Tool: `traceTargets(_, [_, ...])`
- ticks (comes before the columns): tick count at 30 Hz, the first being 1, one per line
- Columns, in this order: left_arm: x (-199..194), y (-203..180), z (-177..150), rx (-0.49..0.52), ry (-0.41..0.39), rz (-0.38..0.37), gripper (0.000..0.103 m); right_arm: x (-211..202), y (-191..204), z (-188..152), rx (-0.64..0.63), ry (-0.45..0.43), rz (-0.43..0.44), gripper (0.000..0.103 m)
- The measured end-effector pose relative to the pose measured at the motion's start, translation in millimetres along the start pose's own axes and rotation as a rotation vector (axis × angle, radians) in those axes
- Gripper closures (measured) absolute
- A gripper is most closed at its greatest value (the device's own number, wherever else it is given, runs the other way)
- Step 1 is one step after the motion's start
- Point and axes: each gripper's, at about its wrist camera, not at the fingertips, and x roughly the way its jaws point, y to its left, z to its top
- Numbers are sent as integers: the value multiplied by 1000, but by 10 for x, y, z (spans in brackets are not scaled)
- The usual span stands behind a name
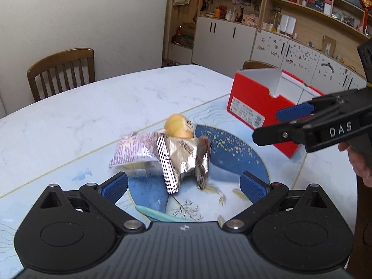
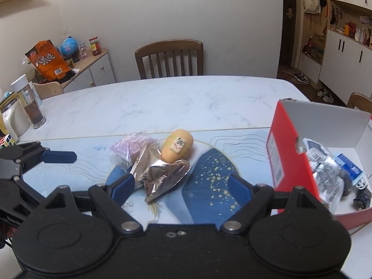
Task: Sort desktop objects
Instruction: 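Move the right tool to the gold foil bag while the left tool lowers toward the teal stick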
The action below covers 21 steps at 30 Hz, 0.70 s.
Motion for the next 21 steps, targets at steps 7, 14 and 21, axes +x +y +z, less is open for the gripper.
traceTargets(7, [156,29,-179,58,31,-37,0,154,91,-36,-7,23,17,16])
traceTargets(14, [333,120,-305,79,67,-64,0,307,120,-47,-2,42,24,16])
traceTargets(21, [422,180,-370,96,68,-87,0,497,132,-82,5,65,16,16])
